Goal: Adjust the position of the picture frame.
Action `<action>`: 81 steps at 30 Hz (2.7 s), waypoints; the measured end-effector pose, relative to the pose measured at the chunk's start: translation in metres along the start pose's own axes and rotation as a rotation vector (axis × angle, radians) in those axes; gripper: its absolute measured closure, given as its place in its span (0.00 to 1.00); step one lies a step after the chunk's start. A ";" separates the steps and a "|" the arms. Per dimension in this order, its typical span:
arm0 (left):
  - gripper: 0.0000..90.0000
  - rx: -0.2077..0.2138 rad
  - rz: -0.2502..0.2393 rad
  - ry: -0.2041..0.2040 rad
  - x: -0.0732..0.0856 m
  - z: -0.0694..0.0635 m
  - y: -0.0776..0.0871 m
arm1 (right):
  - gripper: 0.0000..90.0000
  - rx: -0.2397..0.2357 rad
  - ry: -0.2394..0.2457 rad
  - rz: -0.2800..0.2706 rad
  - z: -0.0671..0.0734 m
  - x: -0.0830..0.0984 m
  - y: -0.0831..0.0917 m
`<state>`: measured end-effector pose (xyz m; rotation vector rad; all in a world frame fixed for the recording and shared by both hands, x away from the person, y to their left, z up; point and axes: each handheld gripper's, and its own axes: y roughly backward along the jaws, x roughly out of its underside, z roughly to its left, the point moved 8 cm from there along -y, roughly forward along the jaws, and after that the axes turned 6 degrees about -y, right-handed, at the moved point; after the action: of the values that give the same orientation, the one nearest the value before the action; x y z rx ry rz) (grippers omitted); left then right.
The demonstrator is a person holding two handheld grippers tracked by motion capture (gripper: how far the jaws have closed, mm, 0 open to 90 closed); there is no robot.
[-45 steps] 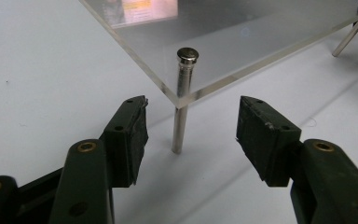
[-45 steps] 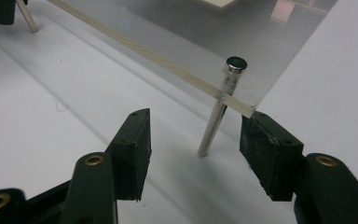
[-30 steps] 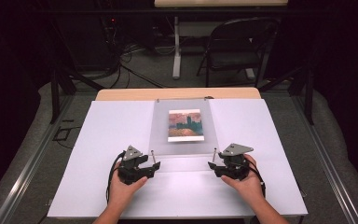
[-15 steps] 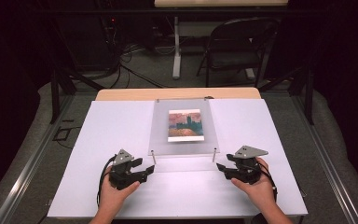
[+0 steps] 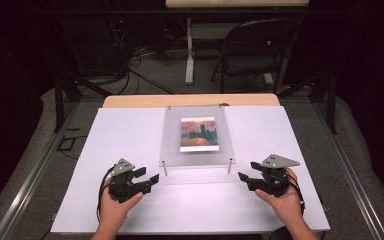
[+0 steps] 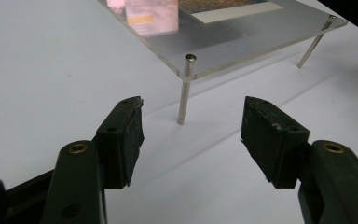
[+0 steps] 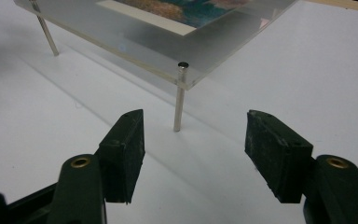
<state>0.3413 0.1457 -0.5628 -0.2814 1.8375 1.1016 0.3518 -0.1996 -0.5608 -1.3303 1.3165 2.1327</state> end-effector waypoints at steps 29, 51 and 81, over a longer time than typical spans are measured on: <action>0.43 -0.016 0.021 0.034 -0.071 0.031 -0.019 | 0.47 -0.005 -0.032 0.078 -0.027 -0.050 -0.019; 0.36 -0.075 0.075 0.076 -0.116 0.049 -0.066 | 0.34 0.032 -0.089 0.086 -0.044 -0.100 -0.068; 0.34 -0.139 0.126 0.147 -0.123 0.086 -0.110 | 0.34 0.125 -0.125 0.077 -0.071 -0.116 -0.124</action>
<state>0.5236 0.1191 -0.5388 -0.3390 1.9318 1.3295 0.5320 -0.1687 -0.5428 -1.0959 1.4448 2.1073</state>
